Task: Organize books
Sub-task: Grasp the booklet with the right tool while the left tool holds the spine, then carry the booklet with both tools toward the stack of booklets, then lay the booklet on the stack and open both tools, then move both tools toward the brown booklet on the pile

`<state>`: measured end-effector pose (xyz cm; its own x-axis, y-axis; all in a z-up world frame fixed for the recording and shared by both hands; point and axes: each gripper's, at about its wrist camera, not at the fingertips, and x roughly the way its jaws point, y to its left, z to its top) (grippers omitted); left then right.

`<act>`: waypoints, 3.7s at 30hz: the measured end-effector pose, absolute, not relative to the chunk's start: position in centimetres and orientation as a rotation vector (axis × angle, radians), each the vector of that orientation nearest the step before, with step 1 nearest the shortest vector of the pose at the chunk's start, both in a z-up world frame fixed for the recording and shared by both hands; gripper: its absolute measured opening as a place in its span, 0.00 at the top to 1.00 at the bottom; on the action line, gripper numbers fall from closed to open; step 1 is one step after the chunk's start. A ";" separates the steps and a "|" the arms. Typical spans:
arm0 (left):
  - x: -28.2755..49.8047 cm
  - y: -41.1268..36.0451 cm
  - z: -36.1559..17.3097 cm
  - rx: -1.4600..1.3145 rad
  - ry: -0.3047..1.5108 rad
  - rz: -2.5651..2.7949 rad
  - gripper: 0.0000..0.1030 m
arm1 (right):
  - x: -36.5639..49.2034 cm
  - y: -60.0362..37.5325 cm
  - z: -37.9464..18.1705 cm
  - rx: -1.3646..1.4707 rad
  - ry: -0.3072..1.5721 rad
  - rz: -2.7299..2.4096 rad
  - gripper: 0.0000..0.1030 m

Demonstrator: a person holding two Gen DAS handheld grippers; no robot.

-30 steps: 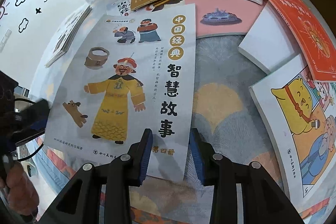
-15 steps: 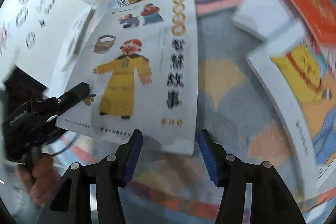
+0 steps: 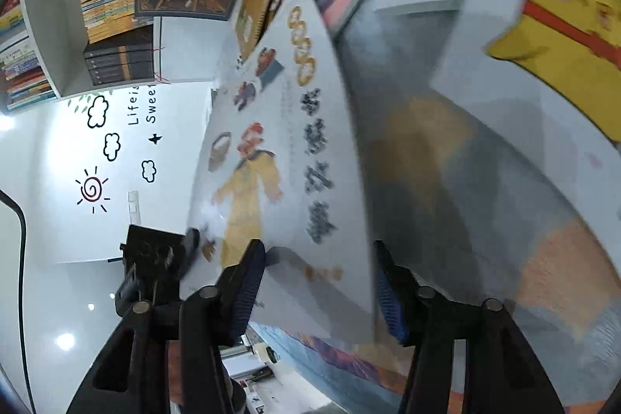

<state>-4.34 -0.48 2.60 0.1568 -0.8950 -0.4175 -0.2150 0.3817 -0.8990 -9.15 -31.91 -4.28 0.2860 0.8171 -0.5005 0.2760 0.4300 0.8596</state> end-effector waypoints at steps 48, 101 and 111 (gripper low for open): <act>3.4 19.4 11.3 -0.510 1.027 -0.490 0.88 | 1.9 -0.4 11.6 0.021 0.952 0.524 0.68; 9.7 22.1 6.9 -0.491 1.104 -0.376 0.72 | 4.2 -3.6 3.2 0.249 1.277 0.360 0.54; 12.3 5.9 9.8 -0.400 1.114 -0.558 0.39 | 2.9 -18.8 5.5 0.416 1.179 0.198 0.46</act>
